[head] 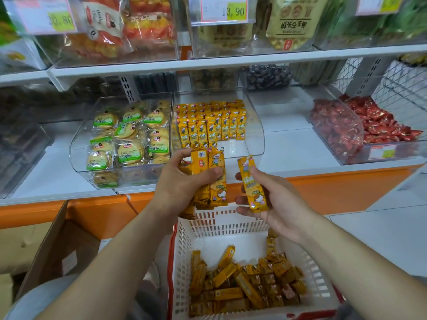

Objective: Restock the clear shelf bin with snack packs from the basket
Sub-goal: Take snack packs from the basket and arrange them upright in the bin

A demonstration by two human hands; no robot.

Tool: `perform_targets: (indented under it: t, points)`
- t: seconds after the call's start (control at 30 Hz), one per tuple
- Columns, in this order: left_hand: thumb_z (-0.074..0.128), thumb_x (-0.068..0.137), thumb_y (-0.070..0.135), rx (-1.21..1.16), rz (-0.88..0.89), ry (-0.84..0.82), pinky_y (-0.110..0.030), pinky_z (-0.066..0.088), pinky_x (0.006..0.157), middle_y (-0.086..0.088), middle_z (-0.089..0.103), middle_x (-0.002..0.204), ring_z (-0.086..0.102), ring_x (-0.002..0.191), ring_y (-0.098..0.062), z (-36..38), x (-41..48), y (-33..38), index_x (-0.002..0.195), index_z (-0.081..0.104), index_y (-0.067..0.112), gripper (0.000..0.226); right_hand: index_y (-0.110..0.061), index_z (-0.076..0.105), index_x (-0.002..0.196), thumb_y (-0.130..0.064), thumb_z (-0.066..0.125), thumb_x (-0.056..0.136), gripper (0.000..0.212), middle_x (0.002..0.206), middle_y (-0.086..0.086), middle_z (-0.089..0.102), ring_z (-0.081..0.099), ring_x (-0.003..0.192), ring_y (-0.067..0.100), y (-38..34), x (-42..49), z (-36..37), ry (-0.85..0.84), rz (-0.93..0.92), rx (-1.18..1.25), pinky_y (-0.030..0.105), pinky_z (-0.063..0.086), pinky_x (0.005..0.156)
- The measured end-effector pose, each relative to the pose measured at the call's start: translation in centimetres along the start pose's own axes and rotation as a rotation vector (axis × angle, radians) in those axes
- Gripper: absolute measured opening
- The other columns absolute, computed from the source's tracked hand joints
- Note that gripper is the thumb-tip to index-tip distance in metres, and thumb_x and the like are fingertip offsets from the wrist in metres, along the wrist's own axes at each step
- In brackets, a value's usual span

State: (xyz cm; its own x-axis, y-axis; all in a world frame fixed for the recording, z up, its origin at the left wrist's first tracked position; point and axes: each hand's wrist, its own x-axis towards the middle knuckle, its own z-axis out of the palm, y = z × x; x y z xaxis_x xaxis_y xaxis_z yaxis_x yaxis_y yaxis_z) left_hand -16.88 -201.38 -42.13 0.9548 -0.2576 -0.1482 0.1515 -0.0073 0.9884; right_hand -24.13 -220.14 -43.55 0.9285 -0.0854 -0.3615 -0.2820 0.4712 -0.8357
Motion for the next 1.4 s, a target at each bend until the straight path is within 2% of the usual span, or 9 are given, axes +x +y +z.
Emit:
perform_targets:
  t: [0.13,0.23,0.37,0.47,0.57,0.7,1.0,1.17,1.4]
  points:
    - [0.094,0.054,0.034,0.126,0.062,0.032,-0.021,0.058,0.053,0.013,0.08,0.085,0.078,0.072,-0.012,-1.3,1.6,2.0,0.124,0.058,0.028,0.079,-0.011,0.068,0.109,-0.026,0.062,0.094,0.021,0.096,0.016,0.075,0.072,0.082,0.024,-1.7,2.4,0.3,0.017,-0.131,-0.233,0.035,0.056,0.068]
    - [0.094,0.065,0.027,0.212,0.106,0.049,-0.017,0.056,0.051,0.024,0.076,0.081,0.076,0.068,-0.005,-2.7,3.2,3.1,0.113,0.058,0.034,0.061,-0.014,0.063,0.118,-0.025,0.068,0.09,0.031,0.11,0.015,0.071,0.069,0.094,0.03,-4.1,6.4,0.7,0.115,-0.238,-0.448,0.047,0.055,0.086]
    - [0.091,0.068,0.028,0.234,0.093,0.081,-0.019,0.058,0.053,0.029,0.073,0.078,0.075,0.069,-0.003,-4.3,4.6,2.4,0.099,0.054,0.04,0.05,-0.018,0.053,0.12,-0.01,0.071,0.085,0.04,0.103,0.009,0.064,0.066,0.08,0.024,-6.6,13.1,1.7,0.208,-0.422,-0.628,0.041,0.06,0.075]
    - [0.091,0.063,0.034,0.229,0.071,0.099,-0.023,0.06,0.056,0.031,0.072,0.079,0.075,0.07,-0.002,-5.3,5.5,1.8,0.097,0.054,0.045,0.052,-0.021,0.057,0.116,-0.011,0.074,0.082,0.039,0.09,-0.009,0.058,0.063,0.084,0.014,-7.1,18.2,2.1,0.289,-0.525,-0.908,0.022,0.051,0.076]
    - [0.088,0.053,0.043,0.209,0.066,0.101,-0.018,0.057,0.052,0.032,0.072,0.079,0.075,0.07,-0.001,-6.0,6.0,1.7,0.098,0.053,0.047,0.057,-0.015,0.058,0.118,-0.006,0.076,0.081,0.042,0.095,-0.001,0.061,0.063,0.092,0.022,-7.0,22.8,1.7,0.289,-0.508,-1.027,0.038,0.054,0.084]
    - [0.089,0.049,0.046,0.223,0.059,0.106,-0.014,0.055,0.05,0.033,0.071,0.081,0.073,0.071,0.002,-6.4,6.6,1.3,0.099,0.053,0.045,0.062,-0.013,0.062,0.117,0.0,0.076,0.081,0.041,0.102,0.014,0.069,0.065,0.094,0.027,-6.1,26.7,0.9,0.338,-0.444,-1.052,0.04,0.054,0.086]
    - [0.088,0.047,0.043,0.193,0.04,0.078,-0.02,0.058,0.053,0.026,0.074,0.081,0.075,0.071,-0.002,-6.1,7.1,0.9,0.099,0.053,0.046,0.062,-0.017,0.052,0.099,-0.005,0.078,0.079,0.035,0.083,0.004,0.068,0.064,0.082,0.018,-4.7,28.7,0.8,0.396,-0.376,-0.976,0.03,0.05,0.08]
    - [0.093,0.063,0.032,0.172,0.028,0.103,-0.021,0.059,0.053,0.026,0.074,0.08,0.076,0.071,-0.006,-5.9,7.0,1.0,0.098,0.053,0.044,0.054,-0.016,0.054,0.1,-0.015,0.078,0.08,0.032,0.08,-0.004,0.059,0.057,0.077,0.011,-5.9,24.1,1.5,0.384,-0.423,-0.992,0.015,0.042,0.062]
    - [0.095,0.064,0.029,0.113,-0.016,0.084,-0.036,0.066,0.072,0.0,0.079,0.104,0.079,0.084,-0.017,-3.4,6.2,0.7,0.127,0.06,0.027,0.073,-0.027,0.065,0.111,-0.026,0.074,0.081,0.032,0.095,0.003,0.073,0.074,0.082,0.02,-4.4,8.5,3.2,-0.059,-0.299,-0.635,0.027,0.056,0.064]
